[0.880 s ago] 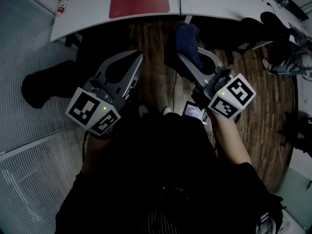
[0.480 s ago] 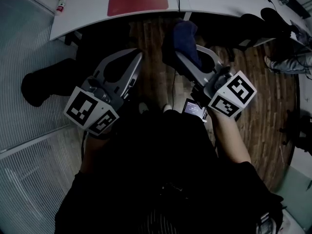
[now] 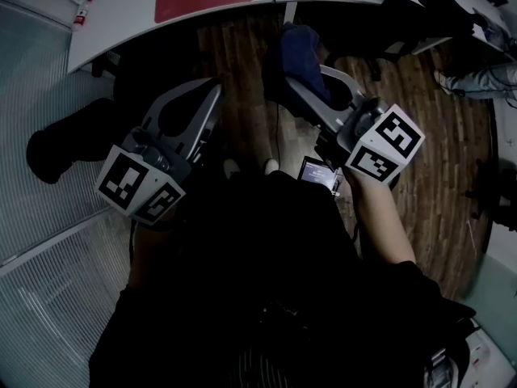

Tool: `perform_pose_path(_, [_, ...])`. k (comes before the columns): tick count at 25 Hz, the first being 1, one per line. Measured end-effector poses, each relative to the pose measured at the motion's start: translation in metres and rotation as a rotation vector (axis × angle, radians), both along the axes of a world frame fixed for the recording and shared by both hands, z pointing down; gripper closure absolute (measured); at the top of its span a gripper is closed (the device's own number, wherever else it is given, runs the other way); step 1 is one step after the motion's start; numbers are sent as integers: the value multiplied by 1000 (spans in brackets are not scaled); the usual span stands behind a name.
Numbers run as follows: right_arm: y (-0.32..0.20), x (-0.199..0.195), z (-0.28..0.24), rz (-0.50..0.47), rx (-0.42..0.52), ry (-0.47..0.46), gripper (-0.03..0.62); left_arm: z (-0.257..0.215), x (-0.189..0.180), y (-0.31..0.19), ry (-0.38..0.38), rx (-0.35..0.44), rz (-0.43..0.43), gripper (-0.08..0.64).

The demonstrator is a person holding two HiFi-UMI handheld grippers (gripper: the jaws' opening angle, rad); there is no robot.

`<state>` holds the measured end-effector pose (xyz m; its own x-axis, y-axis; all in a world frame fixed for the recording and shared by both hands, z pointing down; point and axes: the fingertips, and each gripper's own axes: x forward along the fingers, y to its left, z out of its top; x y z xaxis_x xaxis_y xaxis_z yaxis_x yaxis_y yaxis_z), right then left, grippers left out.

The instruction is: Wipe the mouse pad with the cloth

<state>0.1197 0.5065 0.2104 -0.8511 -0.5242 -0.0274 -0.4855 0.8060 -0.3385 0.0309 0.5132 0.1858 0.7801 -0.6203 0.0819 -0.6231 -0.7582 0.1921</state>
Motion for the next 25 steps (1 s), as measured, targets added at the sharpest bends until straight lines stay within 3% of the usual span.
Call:
perform_pose_path(11, [-5,54,10,74,-20,-21,525,9,58,-20,-43,-11,94,552])
perform_pose_path(19, [-35,57,11,169,-29,14,525,14,59,-59,8,-24,190,552])
perform_pose_path(25, [-95,40,0,267,-25,47,525,9,44,-129,36,-11,301,552])
